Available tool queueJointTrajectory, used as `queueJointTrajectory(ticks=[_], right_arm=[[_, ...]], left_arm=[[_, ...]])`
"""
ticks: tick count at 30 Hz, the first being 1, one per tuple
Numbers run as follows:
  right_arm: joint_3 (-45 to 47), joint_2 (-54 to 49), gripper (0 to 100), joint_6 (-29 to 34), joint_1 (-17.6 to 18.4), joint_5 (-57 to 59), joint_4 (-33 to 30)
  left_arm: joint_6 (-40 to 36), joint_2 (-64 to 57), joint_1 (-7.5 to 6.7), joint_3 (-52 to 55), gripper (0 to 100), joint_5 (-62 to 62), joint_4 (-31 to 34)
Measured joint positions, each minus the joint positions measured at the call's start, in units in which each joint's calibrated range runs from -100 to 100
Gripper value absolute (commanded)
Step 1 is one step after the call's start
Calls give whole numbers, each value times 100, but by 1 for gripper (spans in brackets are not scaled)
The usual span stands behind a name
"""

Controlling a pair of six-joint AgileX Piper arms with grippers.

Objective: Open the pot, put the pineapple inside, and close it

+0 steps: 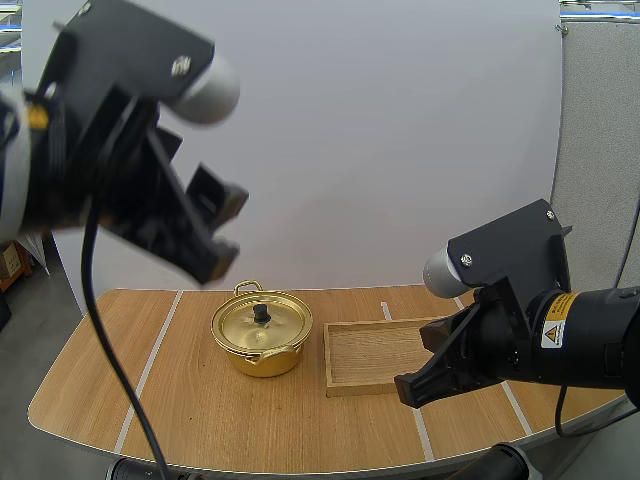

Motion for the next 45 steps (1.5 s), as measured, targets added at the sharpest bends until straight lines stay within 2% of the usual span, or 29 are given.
queueJointTrajectory(ticks=[2,3,4,5,6,20,23,27,30,34,37,45], right_arm=[[0,-140,0,0,-51,0,0],[0,-173,0,0,-61,0,0],[0,-221,0,0,-110,0,41],[0,-252,0,0,-118,0,41],[0,-282,0,0,-152,0,41],[0,-321,0,0,-599,0,479],[98,-334,0,0,-641,-382,492],[465,-334,0,0,-641,-1510,504],[1073,-345,0,-36,-641,-3122,470],[1857,-345,0,-242,-641,-5179,435],[2437,-334,0,-287,-641,-6334,394],[3617,-342,0,-306,-777,-8120,350]], left_arm=[[-58,-203,0,195,44,0,2],[-84,-306,0,293,28,0,15],[-82,-345,0,330,19,0,14],[-82,-410,0,365,5,0,14],[-100,-450,0,425,0,0,14],[-638,-1537,0,1891,0,-54,4],[-1034,-1882,0,2350,0,-1071,4],[-1274,-1970,0,2716,0,-2650,4],[-1316,-1973,0,3166,0,-4700,-8],[-1346,-1973,0,3825,0,-6513,-18],[-1358,-1973,0,4309,0,-7292,-18],[-1374,-1973,35,5533,0,-8437,-18]])
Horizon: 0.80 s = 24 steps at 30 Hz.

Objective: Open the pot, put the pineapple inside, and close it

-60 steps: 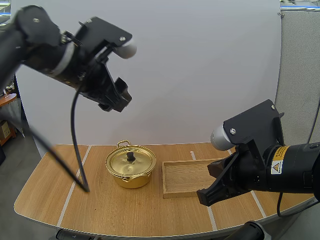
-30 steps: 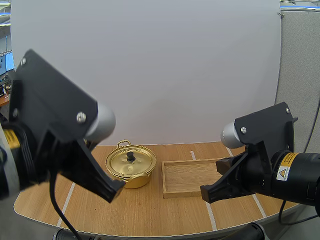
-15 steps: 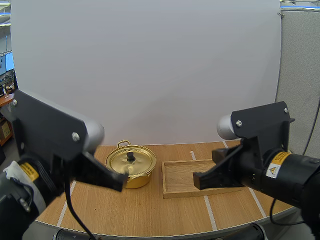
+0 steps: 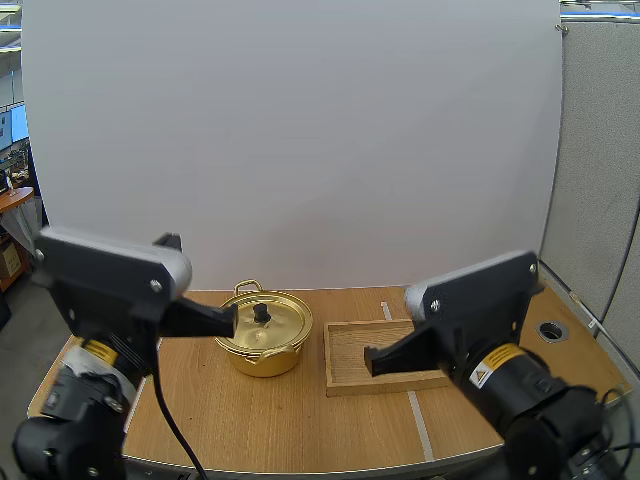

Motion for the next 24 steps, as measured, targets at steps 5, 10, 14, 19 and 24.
queueJointTrajectory(ticks=[5,10,14,19,24], right_arm=[[311,0,0,-11,-255,-476,0],[366,0,0,-11,-418,-581,101],[376,0,0,-11,-560,-581,115],[376,0,0,8,-647,-158,115],[499,0,0,8,-656,255,115]], left_arm=[[-8,0,29,432,0,-552,-12],[-8,0,29,720,0,-852,-35],[-8,0,29,1095,0,-1165,-46],[-8,0,29,1261,0,-1338,-68],[-20,0,29,1261,0,-991,-68]])
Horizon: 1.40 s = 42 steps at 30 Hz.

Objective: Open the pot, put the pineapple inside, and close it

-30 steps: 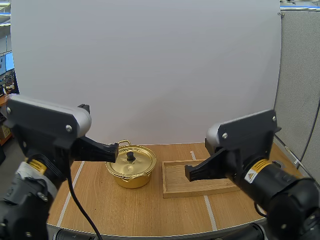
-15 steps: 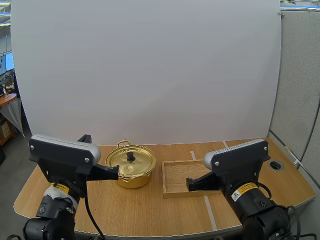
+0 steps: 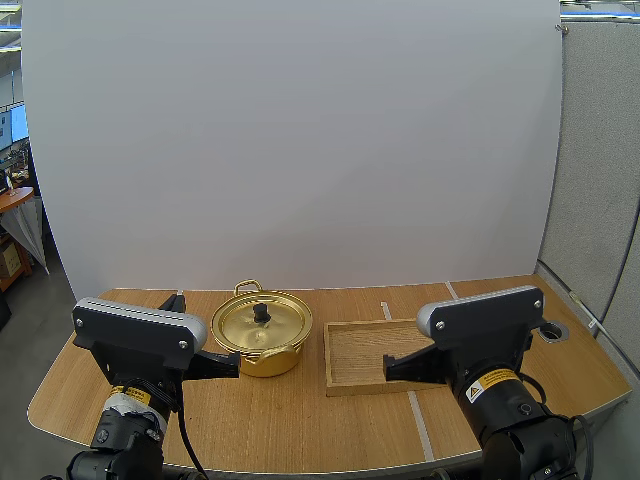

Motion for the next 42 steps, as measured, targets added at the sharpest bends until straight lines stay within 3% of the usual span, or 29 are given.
queueJointTrajectory(ticks=[9,14,15,19,42], right_arm=[[242,0,0,0,-10,378,0],[257,-6,0,0,-10,921,0],[268,-6,0,0,-10,940,0],[275,-6,0,0,-10,993,0],[275,-6,0,0,-10,1013,0]], left_arm=[[-12,0,17,12,0,1232,194],[-534,0,68,12,0,2054,595],[-957,0,78,12,0,2236,954],[-1559,0,87,12,0,2436,1243],[-1923,0,87,12,0,2549,1342]])
